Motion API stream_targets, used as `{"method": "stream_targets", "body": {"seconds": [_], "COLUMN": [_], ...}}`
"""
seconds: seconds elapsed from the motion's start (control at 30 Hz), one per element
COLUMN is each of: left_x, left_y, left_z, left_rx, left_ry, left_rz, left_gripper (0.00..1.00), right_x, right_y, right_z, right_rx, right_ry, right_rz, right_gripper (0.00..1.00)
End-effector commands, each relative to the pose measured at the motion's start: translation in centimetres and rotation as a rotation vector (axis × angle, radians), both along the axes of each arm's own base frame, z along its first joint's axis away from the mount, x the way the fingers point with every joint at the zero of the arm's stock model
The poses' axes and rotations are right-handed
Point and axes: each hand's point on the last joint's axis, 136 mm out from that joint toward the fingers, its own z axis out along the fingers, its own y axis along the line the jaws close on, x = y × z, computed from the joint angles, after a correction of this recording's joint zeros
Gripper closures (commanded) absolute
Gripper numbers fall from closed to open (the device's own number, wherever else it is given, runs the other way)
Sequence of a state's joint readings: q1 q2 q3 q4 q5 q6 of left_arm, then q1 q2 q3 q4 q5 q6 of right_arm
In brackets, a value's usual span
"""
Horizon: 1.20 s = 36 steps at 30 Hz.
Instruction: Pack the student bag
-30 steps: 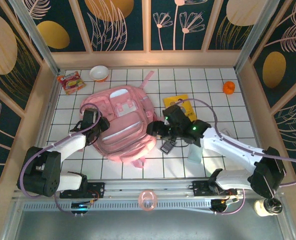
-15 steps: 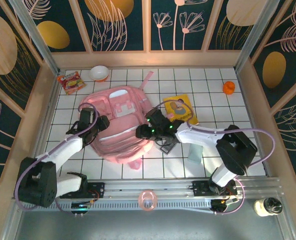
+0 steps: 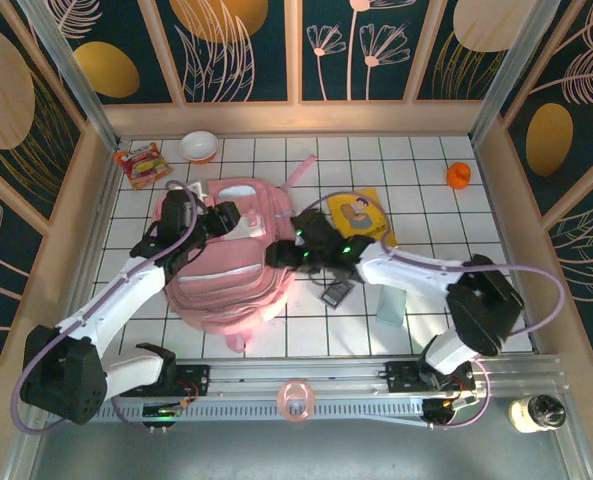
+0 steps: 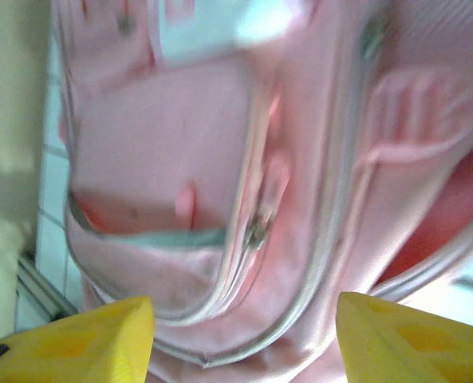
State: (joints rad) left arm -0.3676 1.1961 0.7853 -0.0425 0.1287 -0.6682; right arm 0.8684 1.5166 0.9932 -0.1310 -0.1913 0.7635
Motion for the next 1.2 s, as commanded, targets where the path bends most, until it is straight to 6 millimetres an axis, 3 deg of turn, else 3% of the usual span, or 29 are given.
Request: {"method": "stream_targets", "body": {"seconds": [0.0, 0.2, 0.33, 0.6, 0.8, 0.9, 1.0, 1.1, 1.17], "left_x": [1.0, 2.3, 2.5, 2.8, 2.8, 2.7, 2.7, 2.7, 2.6], "left_y": [-3.8, -9.4, -12.2, -16.0, -18.6, -20.4, -21.8, -23.0, -23.6], "left_z": [2.1, 1.9, 1.1, -1.8, -5.7, -6.5, -7.0, -7.5, -8.0], "left_rx": [-0.077, -0.100, -0.136, -0.185, -0.180, -0.181, -0.181, -0.187, -0.187], "left_ry": [-0.039, -0.034, -0.022, 0.042, 0.130, 0.149, 0.162, 0.181, 0.192], "left_rz": [-0.071, -0.149, -0.184, -0.232, -0.281, -0.319, -0.338, -0.353, -0.359], "left_gripper": [0.50, 0.49, 0.49, 0.52, 0.55, 0.56, 0.56, 0.57, 0.57], "right_x": [3.0, 8.1, 10.6, 13.6, 15.0, 15.2, 15.3, 15.7, 16.0], "right_y": [-4.3, -13.1, -17.1, -18.5, -18.7, -18.4, -18.6, -20.7, -22.6], "right_z": [3.7, 2.5, -0.3, -4.9, -7.8, -6.9, -4.6, -2.8, -3.3], "right_rx": [0.017, -0.033, -0.085, -0.156, -0.206, -0.172, -0.119, -0.110, -0.128], "right_ry": [-0.085, -0.090, -0.057, -0.003, 0.047, 0.034, -0.005, -0.043, -0.029], "right_rz": [-0.028, -0.152, -0.206, -0.199, -0.193, -0.174, -0.170, -0.212, -0.247], "right_gripper": [0.38, 0.38, 0.38, 0.38, 0.39, 0.39, 0.39, 0.39, 0.39]}}
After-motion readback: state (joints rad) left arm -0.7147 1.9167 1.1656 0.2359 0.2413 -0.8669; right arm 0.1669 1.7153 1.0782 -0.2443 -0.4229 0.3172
